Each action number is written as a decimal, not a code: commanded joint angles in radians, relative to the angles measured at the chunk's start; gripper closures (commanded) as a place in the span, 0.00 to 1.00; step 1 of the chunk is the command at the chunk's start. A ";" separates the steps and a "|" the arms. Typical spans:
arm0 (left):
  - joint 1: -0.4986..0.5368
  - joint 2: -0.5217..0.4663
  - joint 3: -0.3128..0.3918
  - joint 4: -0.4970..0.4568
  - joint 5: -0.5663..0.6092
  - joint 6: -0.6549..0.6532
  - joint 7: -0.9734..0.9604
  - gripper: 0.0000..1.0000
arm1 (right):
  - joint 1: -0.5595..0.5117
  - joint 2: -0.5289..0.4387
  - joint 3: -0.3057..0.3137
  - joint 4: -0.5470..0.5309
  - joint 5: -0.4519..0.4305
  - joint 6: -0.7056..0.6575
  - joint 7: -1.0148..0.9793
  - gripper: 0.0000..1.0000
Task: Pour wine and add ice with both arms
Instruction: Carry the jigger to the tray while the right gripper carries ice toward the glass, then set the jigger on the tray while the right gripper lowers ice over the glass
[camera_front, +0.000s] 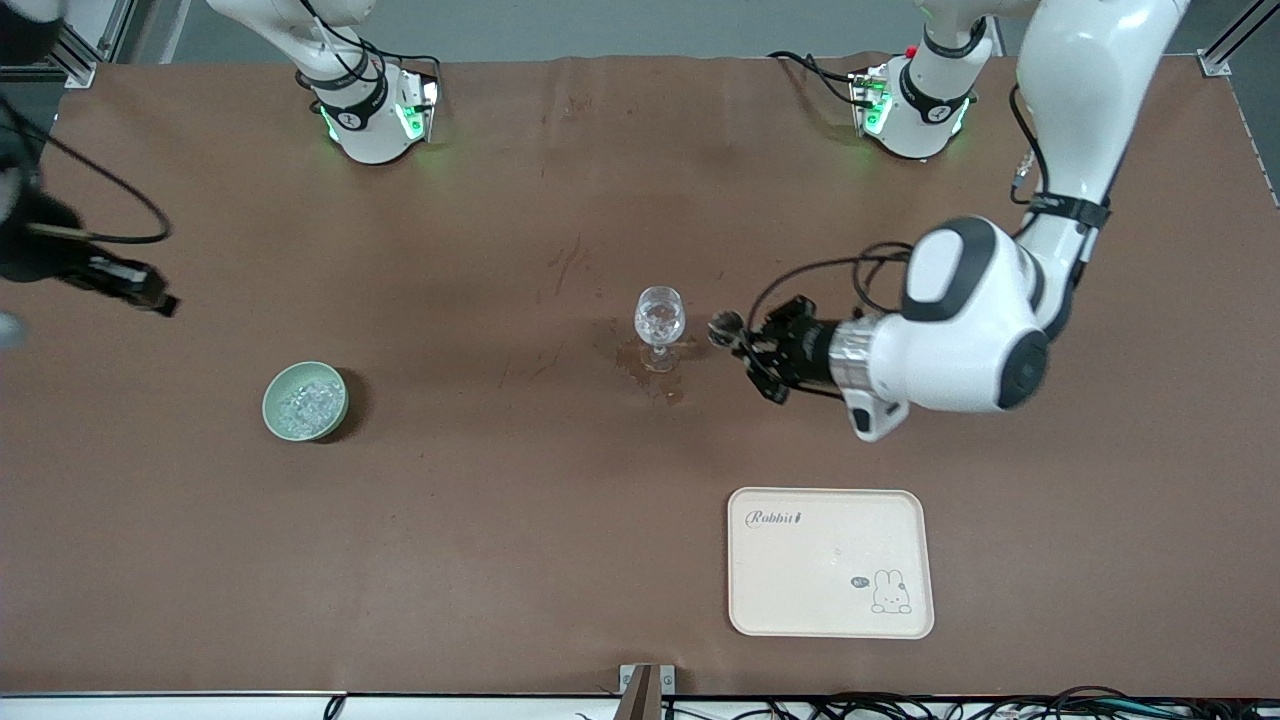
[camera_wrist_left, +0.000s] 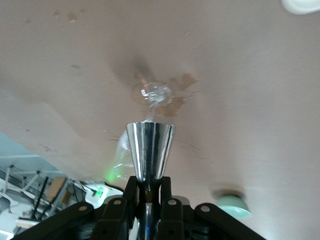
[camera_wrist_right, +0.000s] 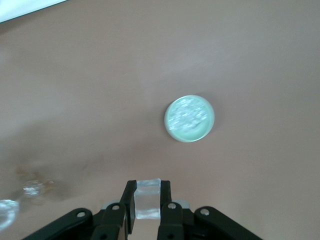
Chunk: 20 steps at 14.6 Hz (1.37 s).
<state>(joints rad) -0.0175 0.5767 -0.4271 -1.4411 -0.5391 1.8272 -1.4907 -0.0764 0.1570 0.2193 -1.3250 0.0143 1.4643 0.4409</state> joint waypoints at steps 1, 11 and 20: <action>0.072 0.116 -0.012 0.115 -0.082 -0.006 0.097 0.99 | 0.021 0.016 0.087 0.007 -0.002 0.016 0.152 0.99; 0.182 0.405 0.020 0.174 -0.517 0.412 0.368 0.99 | 0.390 0.225 0.098 0.016 -0.016 0.297 0.651 0.99; 0.217 0.531 0.070 0.186 -0.660 0.417 0.494 0.80 | 0.586 0.395 0.098 0.059 -0.062 0.396 0.834 0.99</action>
<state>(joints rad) 0.2088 1.0938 -0.3583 -1.2764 -1.1803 2.2403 -1.0056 0.4849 0.5045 0.3193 -1.3175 -0.0281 1.8691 1.2472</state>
